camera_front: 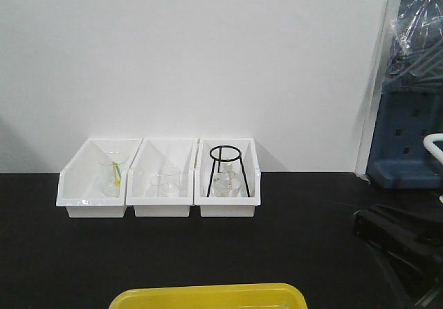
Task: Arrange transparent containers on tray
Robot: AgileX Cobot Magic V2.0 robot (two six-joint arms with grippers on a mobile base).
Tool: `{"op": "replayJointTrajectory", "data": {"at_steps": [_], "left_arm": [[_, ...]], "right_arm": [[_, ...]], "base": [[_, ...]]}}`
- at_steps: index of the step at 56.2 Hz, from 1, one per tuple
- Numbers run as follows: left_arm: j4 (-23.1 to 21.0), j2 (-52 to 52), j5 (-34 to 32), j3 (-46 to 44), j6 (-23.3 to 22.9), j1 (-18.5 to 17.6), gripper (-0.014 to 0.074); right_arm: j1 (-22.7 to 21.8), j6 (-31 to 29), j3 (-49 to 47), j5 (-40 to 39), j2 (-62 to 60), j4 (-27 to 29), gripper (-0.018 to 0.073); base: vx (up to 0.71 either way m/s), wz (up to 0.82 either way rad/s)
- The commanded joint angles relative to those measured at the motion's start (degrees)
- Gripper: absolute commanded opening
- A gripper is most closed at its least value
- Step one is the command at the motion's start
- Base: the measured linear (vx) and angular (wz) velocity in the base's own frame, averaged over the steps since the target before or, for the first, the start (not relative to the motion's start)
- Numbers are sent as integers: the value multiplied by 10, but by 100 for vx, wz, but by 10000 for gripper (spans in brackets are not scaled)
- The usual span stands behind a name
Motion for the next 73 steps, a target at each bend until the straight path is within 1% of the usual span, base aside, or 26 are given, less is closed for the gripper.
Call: {"op": "replayJointTrajectory", "data": {"at_steps": [1,16,19,22,24,26,28,29,32,33,34,37,38,39,40,41,42,43,44,46,50,54,56,63,67,73], "left_arm": [[-1,-14,-44,23,-1,1,0],[-1,-14,-44,23,-1,1,0],[-1,-14,-44,23,-1,1,0],[-1,-14,-44,23,-1,1,0],[-1,-14,-44,23,-1,1,0],[-1,-14,-44,23,-1,1,0],[-1,-14,-44,23,-1,1,0],[-1,-14,-44,23,-1,1,0],[-1,-14,-44,23,-1,1,0],[-1,-14,-44,23,-1,1,0],[-1,-14,-44,23,-1,1,0],[-1,-14,-44,23,-1,1,0],[-1,-14,-44,23,-1,1,0],[-1,-14,-44,23,-1,1,0],[-1,-14,-44,23,-1,1,0],[-1,-14,-44,23,-1,1,0],[-1,-14,-44,23,-1,1,0],[-1,-14,-44,23,-1,1,0],[-1,-14,-44,23,-1,1,0],[-1,-14,-44,23,-1,1,0],[-1,-14,-44,23,-1,1,0],[-1,-14,-44,23,-1,1,0],[-1,-14,-44,23,-1,1,0],[-1,-14,-44,23,-1,1,0],[-1,-14,-44,23,-1,1,0],[-1,-14,-44,23,-1,1,0]], "right_arm": [[-2,-5,-17,12,-3,-13,-13],[-2,-2,-17,9,3,-5,-13],[-2,-2,-17,7,9,25,-13],[-2,-13,-17,9,16,80,-13],[-2,-38,-17,15,22,126,-13],[-2,-83,-17,20,26,168,-13],[-2,-146,-17,26,31,218,-13],[-2,-188,-17,27,32,239,-13],[-2,-299,-17,38,37,340,-13],[-2,-366,-17,44,37,399,-13],[-2,-418,-17,50,38,429,-13],[-2,-537,-17,69,38,559,-13],[-2,-586,-17,80,38,593,-13],[-2,-636,-17,92,38,645,-13],[-2,-668,-17,101,38,679,-13],[-2,-717,-17,115,38,729,-13],[-2,-750,-17,126,38,761,-13],[-2,-797,-17,143,38,806,-13],[-2,-827,-17,154,38,834,-13],[-2,-913,-17,192,37,909,-13],[-2,-1038,-17,259,25,997,-13],[-9,-1112,-10,301,-4,1038,-13],[-21,-1124,2,300,-24,1044,-13],[-90,-1110,78,275,-104,1041,-13],[-133,-1101,141,264,-161,1034,-13],[-174,-1095,238,240,-240,988,-13]], "base": [[0,0],[0,0],[0,0],[0,0],[0,0],[0,0],[0,0],[0,0],[0,0],[0,0],[0,0],[0,0],[0,0],[0,0],[0,0],[0,0],[0,0],[0,0],[0,0],[0,0],[0,0],[0,0],[0,0],[0,0],[0,0],[0,0]]}}
